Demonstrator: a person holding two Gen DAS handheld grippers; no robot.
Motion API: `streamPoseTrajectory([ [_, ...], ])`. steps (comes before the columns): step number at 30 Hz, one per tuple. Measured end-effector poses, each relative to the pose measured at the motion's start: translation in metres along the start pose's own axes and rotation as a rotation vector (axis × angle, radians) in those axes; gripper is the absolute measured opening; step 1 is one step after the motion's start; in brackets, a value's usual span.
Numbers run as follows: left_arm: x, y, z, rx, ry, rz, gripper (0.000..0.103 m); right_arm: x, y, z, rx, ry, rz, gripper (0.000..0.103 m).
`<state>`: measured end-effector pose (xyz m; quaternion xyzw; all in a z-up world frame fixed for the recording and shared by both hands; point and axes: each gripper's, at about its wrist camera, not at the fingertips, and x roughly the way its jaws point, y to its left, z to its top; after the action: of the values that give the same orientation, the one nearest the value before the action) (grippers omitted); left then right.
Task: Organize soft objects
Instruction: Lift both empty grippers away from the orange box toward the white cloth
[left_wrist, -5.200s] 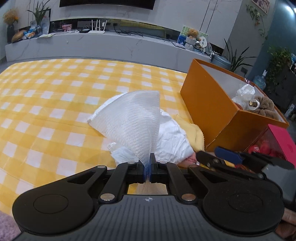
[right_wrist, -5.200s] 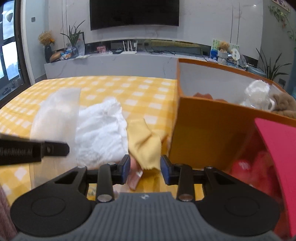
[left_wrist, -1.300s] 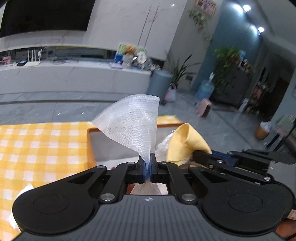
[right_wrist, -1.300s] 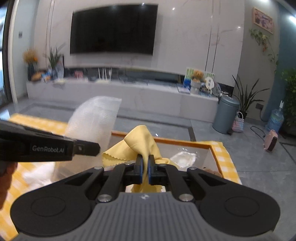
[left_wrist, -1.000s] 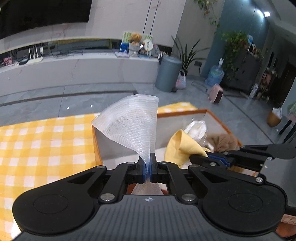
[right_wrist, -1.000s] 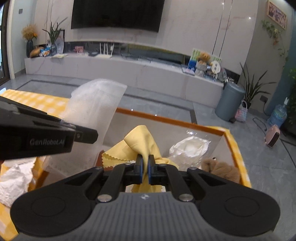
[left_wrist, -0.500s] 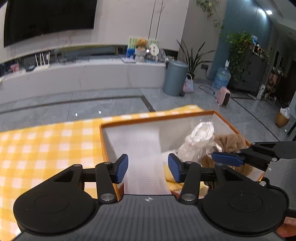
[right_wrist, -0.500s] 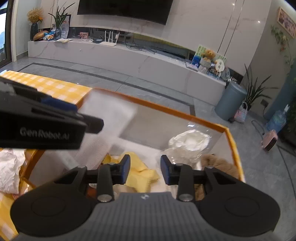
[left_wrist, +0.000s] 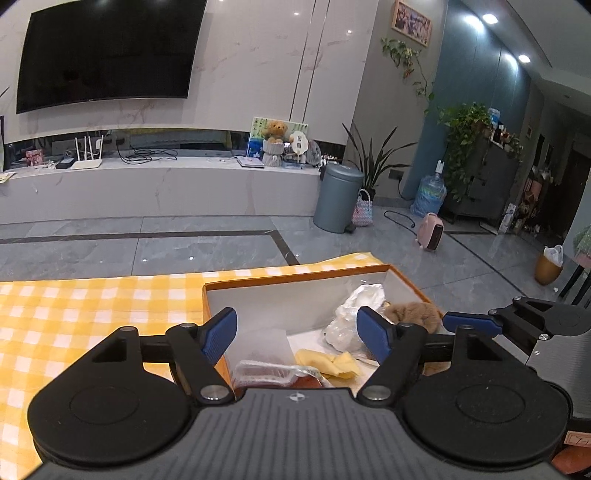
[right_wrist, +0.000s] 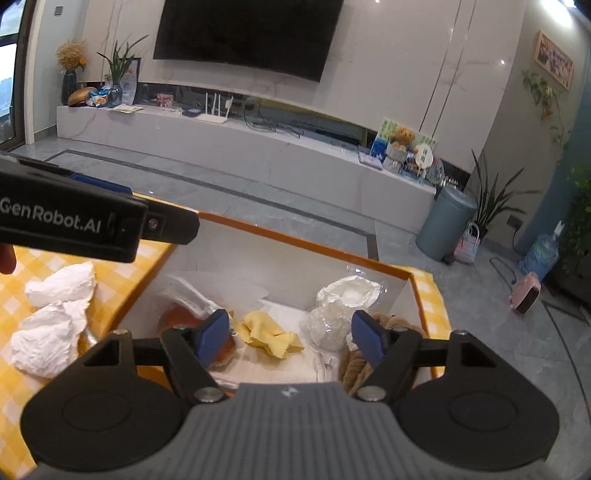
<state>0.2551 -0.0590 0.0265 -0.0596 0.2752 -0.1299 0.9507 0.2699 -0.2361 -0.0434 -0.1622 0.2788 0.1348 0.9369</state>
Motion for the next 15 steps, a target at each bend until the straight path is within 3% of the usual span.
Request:
streamPoseTrajectory([
  [15, -0.091, -0.011, -0.045, 0.023, -0.044, -0.056, 0.087, -0.090, 0.053, -0.040, 0.027, -0.098, 0.047, 0.080],
])
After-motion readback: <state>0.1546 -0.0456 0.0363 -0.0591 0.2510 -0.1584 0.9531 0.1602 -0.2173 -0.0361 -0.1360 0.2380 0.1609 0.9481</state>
